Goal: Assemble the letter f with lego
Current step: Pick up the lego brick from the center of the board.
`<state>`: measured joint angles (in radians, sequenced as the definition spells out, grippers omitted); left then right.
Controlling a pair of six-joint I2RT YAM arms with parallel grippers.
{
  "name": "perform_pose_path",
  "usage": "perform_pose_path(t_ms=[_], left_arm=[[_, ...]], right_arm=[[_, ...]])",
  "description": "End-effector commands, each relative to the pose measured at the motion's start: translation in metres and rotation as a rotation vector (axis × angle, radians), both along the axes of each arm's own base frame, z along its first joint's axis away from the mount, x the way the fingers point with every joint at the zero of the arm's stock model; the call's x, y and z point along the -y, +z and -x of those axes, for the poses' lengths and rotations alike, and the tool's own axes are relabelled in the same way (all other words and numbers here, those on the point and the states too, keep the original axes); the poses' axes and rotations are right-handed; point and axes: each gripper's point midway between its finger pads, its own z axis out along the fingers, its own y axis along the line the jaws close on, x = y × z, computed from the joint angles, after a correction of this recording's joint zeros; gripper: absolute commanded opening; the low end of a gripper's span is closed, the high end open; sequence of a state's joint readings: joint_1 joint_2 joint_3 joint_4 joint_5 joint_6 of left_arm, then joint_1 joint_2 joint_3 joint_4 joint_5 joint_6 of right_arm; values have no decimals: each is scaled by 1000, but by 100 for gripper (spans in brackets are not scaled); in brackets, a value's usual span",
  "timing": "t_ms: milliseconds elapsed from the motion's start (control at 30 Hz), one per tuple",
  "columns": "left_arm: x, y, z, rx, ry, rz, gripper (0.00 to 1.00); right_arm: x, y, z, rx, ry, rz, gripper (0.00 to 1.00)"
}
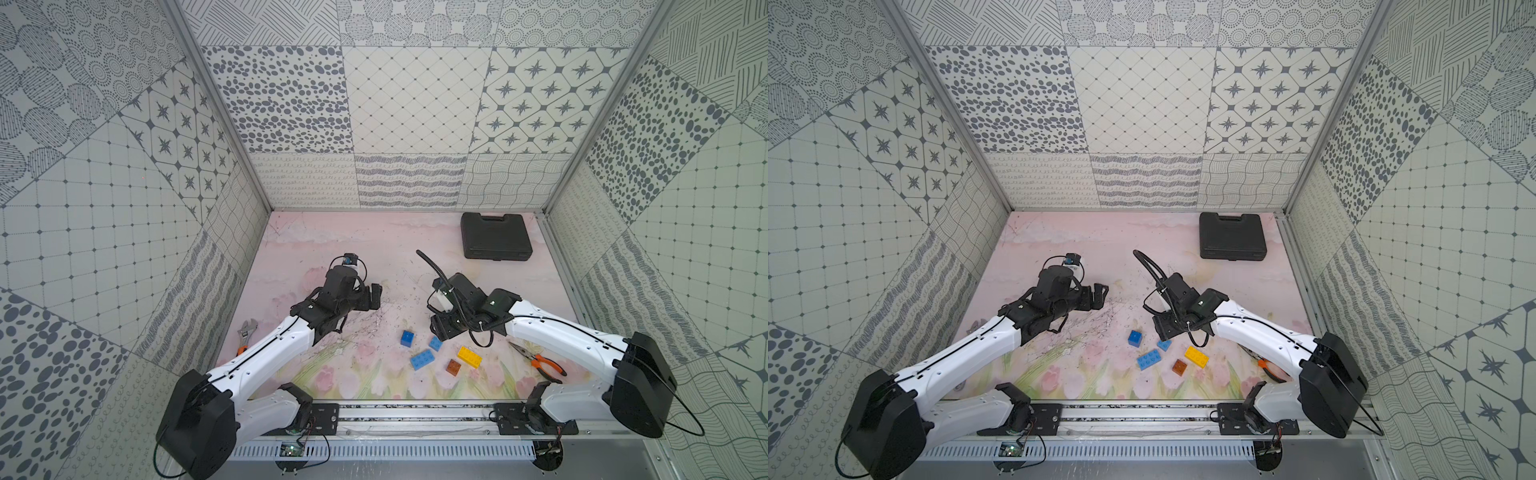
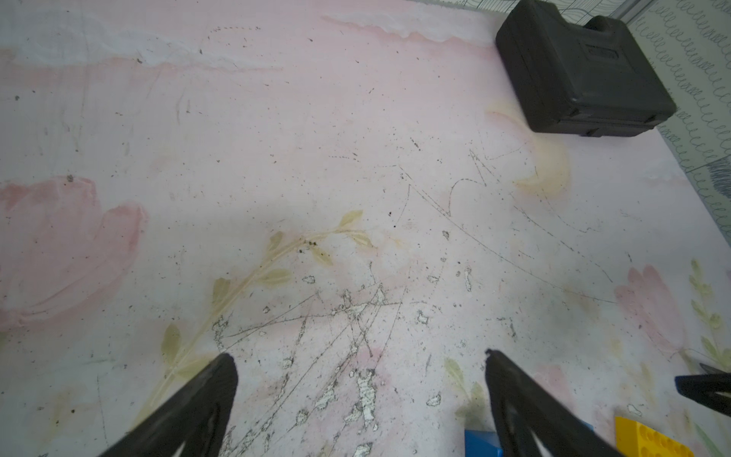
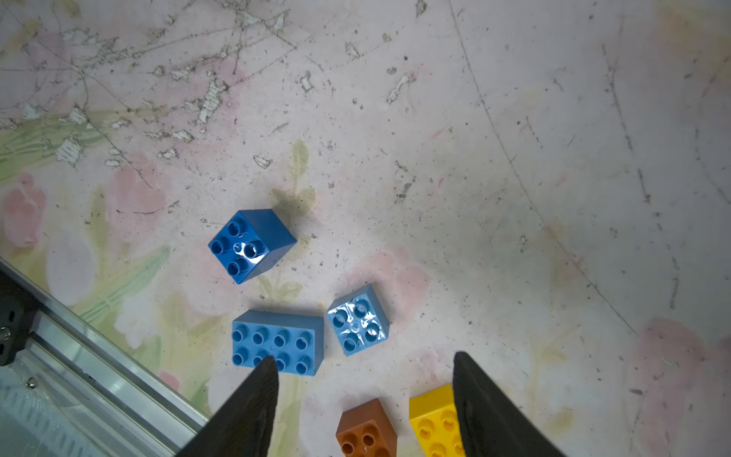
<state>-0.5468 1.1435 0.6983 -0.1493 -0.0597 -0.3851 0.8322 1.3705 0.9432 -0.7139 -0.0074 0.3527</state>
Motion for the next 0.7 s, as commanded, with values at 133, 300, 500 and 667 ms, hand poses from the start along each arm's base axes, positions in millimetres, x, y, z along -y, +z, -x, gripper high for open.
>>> perform_pose_path(t_ms=[133,300,500,667], left_arm=[[-2,-6,1,-21,29,-7,99],[-3,-8,0,-31,35,-20,99],[-1,-8,-1,-36,28,-16,99],[1,-8,-2,-46,21,-17,99]], right_arm=[[13,-20,17,-52,-53,98,63],[50,-27,34,-87,-173,182,65],[82,-30,51,-110,-294,225,70],[95,-37,55,-124,-331,280,71]])
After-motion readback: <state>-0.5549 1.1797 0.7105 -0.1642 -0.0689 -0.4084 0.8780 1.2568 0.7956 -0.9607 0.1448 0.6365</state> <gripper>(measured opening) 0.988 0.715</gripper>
